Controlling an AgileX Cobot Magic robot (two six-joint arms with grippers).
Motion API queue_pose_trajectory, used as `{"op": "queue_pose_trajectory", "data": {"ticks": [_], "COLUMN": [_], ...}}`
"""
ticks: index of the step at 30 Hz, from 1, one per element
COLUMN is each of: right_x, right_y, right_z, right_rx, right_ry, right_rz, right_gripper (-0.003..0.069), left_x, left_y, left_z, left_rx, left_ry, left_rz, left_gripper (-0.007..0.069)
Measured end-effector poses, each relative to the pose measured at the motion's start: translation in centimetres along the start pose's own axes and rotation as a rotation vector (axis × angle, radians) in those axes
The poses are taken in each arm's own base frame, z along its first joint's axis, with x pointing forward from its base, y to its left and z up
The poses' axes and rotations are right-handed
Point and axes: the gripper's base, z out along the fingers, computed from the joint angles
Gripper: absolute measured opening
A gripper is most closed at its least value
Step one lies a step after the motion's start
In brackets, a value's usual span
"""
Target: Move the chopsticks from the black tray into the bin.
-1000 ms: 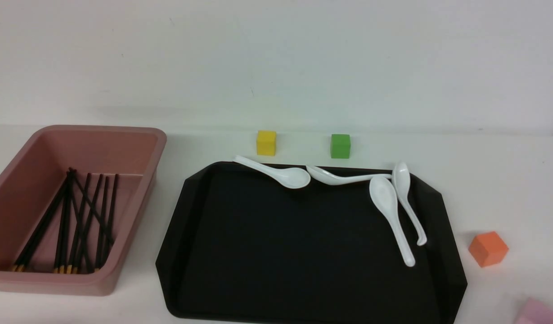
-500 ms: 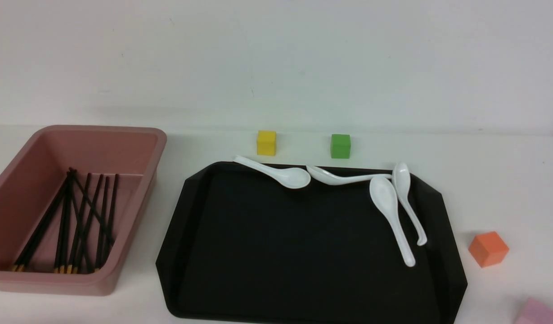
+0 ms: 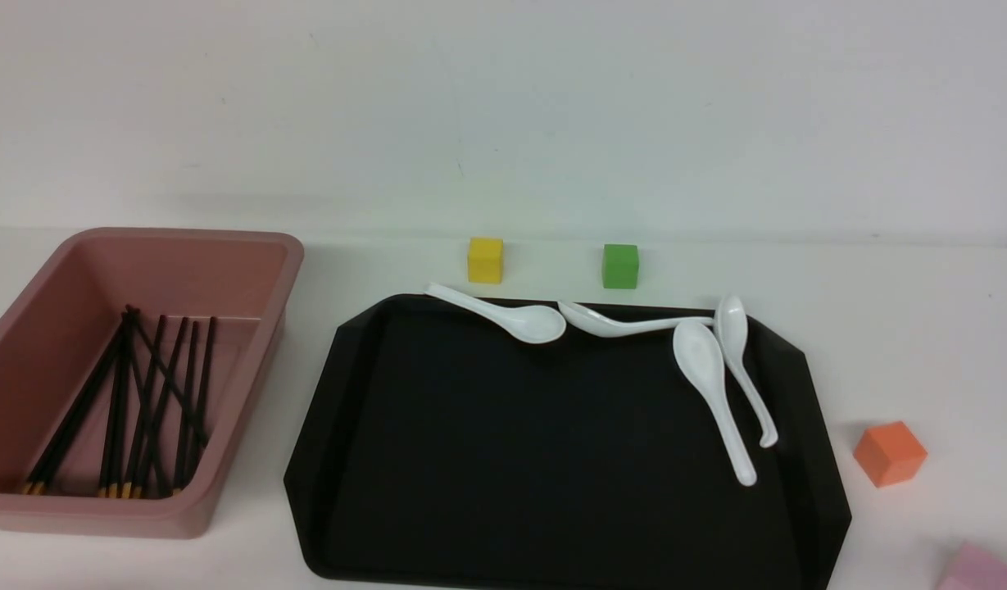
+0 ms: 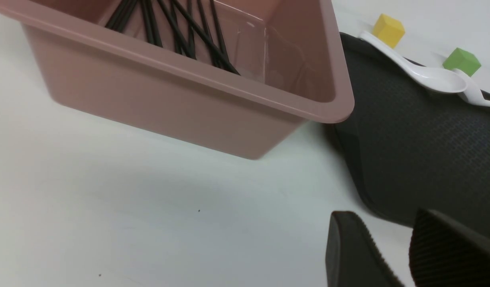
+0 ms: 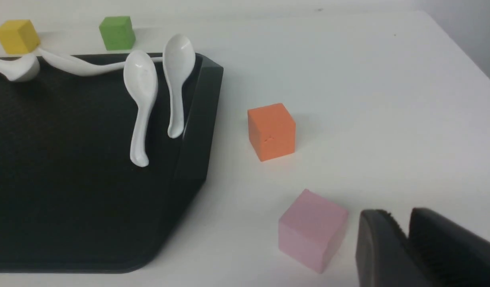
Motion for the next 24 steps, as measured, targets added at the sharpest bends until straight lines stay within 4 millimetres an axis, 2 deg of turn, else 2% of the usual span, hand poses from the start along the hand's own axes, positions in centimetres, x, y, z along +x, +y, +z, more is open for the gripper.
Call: {"op": "queue_pose_trajectory", "data": {"ticks": [9, 24], "right_x": [0.05, 0.03], "right_y": [0.35, 0.06], "right_z": [0.0, 0.0], "right_rx": [-0.065, -0.011], "right_ry": [0.008, 0.004], "right_rz": [-0.019, -0.003], "right_gripper": [0.0135, 0.0151], "left_x": [0.0, 0.0], "left_y": [0.0, 0.0], "left_z": [0.0, 0.0], "left_rx": [0.0, 0.0], "left_ry": [0.0, 0.0], "left_rz": [0.0, 0.0], "left_gripper": [0.0239, 0.0239]}}
